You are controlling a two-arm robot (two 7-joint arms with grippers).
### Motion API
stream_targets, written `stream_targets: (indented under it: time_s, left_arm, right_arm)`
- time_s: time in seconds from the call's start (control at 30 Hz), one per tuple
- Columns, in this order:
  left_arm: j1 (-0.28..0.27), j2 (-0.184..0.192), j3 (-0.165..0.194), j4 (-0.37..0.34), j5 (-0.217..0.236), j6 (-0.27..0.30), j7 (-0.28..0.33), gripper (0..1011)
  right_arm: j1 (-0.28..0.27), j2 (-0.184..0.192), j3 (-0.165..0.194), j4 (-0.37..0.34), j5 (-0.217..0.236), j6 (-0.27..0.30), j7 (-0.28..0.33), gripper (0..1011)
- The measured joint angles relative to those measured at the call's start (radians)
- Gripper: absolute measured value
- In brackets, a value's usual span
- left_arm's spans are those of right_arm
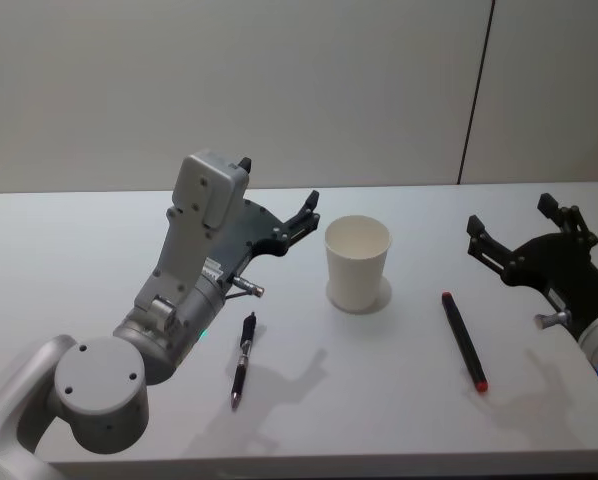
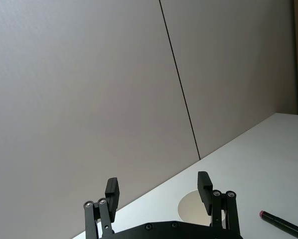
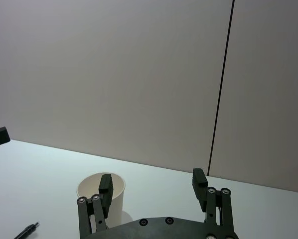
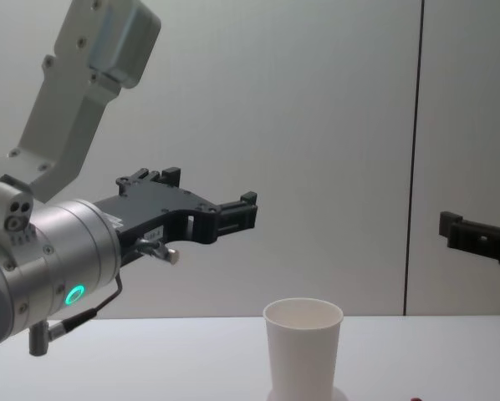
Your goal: Place the pen into the pen holder.
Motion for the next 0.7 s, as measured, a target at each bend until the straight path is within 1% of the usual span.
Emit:
stream_targets:
  time_s: [0.7]
  left_arm:
    - [0.0,0.0,0.0,0.0,0.0,0.0,0.0,1004]
  right_arm:
    - [0.0,0.0,0.0,0.0,0.0,0.0,0.0,1002]
